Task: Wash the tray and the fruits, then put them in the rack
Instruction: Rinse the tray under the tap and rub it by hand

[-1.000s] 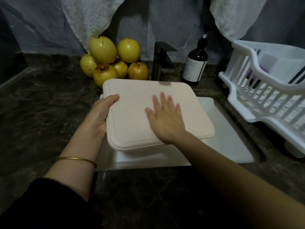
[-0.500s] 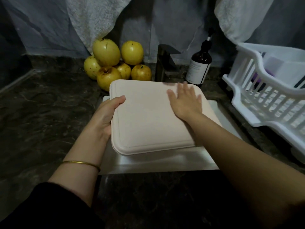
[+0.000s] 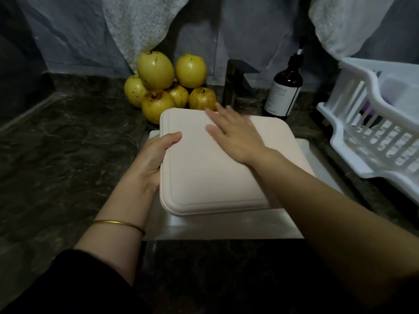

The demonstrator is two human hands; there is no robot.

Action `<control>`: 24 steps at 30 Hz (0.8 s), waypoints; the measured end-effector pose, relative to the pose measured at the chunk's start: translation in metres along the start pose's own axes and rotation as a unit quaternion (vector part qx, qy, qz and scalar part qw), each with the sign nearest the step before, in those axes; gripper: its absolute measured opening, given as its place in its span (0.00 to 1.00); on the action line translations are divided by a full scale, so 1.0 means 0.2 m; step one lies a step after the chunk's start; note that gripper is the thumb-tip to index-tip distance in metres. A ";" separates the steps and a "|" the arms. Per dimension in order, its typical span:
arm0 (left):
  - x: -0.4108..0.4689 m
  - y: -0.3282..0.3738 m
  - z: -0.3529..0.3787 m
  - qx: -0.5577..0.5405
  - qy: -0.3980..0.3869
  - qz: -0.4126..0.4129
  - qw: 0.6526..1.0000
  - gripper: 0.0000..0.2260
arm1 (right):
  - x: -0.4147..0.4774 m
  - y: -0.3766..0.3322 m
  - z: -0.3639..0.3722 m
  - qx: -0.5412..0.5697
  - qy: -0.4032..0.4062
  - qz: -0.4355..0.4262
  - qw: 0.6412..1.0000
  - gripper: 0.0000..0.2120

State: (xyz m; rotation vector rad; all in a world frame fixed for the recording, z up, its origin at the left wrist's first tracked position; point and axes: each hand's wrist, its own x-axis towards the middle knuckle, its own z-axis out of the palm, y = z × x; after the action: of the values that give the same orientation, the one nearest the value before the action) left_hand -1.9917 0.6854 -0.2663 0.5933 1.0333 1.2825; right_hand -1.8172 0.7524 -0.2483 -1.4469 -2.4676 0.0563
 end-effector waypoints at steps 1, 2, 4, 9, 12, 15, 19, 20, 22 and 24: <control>0.00 0.00 0.00 0.004 0.002 -0.001 1.000 0.13 | 0.00 0.06 0.00 -0.008 0.007 0.030 0.999 0.25; 0.00 0.00 0.00 0.008 0.003 -0.001 1.000 0.14 | -0.01 0.12 0.00 -0.013 0.012 0.061 0.998 0.25; 0.00 0.00 0.00 0.011 0.002 0.004 1.000 0.13 | -0.05 0.24 -0.01 -0.009 0.017 0.127 0.992 0.25; -0.02 0.02 0.00 0.012 0.013 0.008 1.000 0.16 | -0.18 0.43 -0.05 0.065 0.028 0.260 0.963 0.28; -0.02 0.03 -0.02 0.011 0.030 0.003 0.999 0.19 | -0.23 0.48 -0.07 0.214 0.043 0.355 0.909 0.31; -0.03 0.03 -0.03 0.032 0.050 0.005 0.998 0.19 | -0.29 0.49 -0.11 0.374 0.091 0.404 0.830 0.27; -0.04 0.02 -0.03 0.055 0.062 0.009 0.996 0.19 | -0.33 0.52 -0.09 0.394 0.122 0.425 0.806 0.29; -0.04 0.02 -0.02 0.066 0.070 0.022 0.995 0.18 | -0.33 0.52 -0.08 0.397 0.129 0.431 0.800 0.29; -0.04 0.02 -0.02 0.118 0.095 0.062 0.987 0.13 | -0.34 0.50 -0.07 0.438 0.129 0.444 0.771 0.30; -0.04 0.01 -0.02 0.184 0.122 0.104 0.970 0.12 | -0.36 0.49 -0.07 0.508 0.117 0.442 0.730 0.30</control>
State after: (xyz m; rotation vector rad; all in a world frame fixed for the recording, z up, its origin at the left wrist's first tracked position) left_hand -1.9954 0.6777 -0.2636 0.8582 1.4633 1.3790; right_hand -1.6973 0.7381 -0.2676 -1.6702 -0.9296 1.1161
